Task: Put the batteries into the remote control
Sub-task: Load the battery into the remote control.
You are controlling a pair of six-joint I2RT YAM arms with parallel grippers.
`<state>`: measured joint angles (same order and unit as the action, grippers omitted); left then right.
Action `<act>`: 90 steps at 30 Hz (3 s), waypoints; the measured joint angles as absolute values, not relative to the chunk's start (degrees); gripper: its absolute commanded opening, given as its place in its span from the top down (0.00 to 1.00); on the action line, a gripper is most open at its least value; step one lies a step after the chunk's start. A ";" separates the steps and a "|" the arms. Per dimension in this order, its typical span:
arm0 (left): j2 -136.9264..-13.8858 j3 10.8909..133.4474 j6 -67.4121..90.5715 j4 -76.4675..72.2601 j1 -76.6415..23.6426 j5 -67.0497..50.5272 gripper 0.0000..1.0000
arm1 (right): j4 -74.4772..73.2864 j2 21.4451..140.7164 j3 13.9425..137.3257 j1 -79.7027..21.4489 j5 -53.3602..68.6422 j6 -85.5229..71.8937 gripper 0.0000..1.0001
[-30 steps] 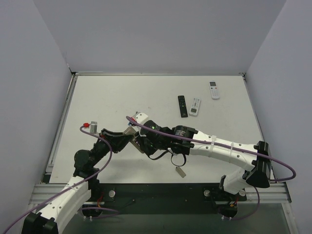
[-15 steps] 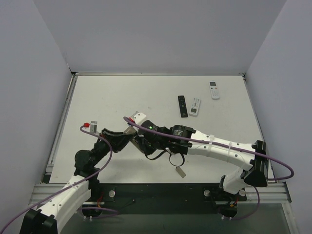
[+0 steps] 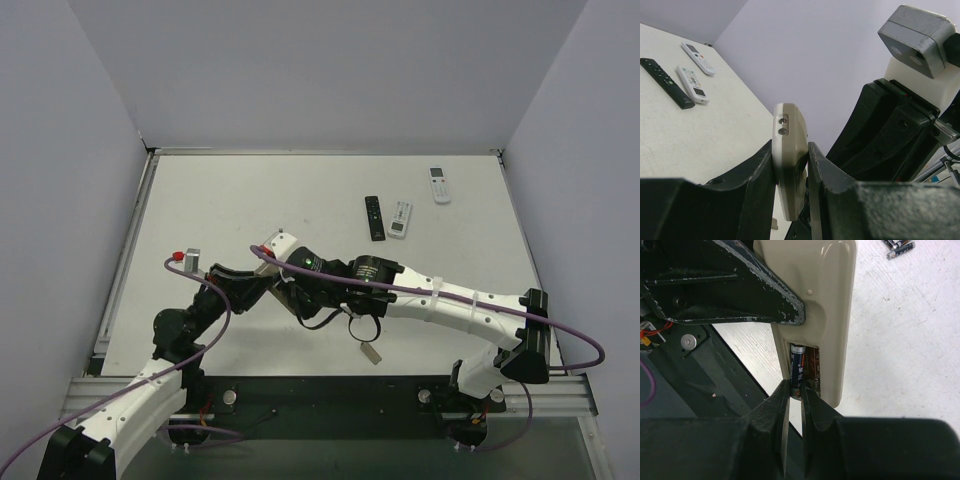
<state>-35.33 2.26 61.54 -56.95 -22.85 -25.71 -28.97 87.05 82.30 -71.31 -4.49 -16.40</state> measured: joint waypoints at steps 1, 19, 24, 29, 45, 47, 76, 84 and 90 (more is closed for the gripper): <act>-35.33 2.26 61.78 -56.95 -22.92 -25.61 1.00 | -29.02 87.05 82.37 -71.31 -4.49 -16.36 0.90; -35.53 2.26 68.73 -56.51 -24.08 -21.69 1.00 | -28.97 87.94 84.29 -71.31 -4.91 -16.25 0.82; -34.85 2.26 71.29 -54.37 -24.08 -20.14 1.00 | -29.71 88.71 85.49 -71.29 -5.21 -16.29 0.75; -33.71 2.26 73.58 -51.48 -24.08 -18.96 1.00 | -30.61 89.67 86.78 -71.24 -5.26 -16.36 0.70; -33.17 2.26 82.39 -43.57 -24.08 -15.79 1.00 | -32.64 91.77 90.24 -70.48 -4.97 -15.53 0.51; -33.10 2.26 82.98 -43.22 -24.08 -15.57 1.00 | -32.82 91.77 90.85 -70.48 -4.97 -15.07 0.48; -38.06 2.26 86.26 -43.77 -24.08 -21.52 1.00 | -24.08 72.12 74.56 -58.59 18.98 12.88 0.37; -39.90 2.26 86.43 -43.99 -24.08 -24.51 1.00 | -19.90 71.02 70.46 -58.63 29.28 21.63 0.46; -40.93 2.28 86.37 -44.03 -24.08 -26.87 1.00 | -18.94 71.44 70.26 -57.87 35.90 25.98 0.59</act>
<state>-40.93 2.28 86.37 -44.03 -24.08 -26.87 -18.94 71.44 70.26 -57.87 35.90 25.98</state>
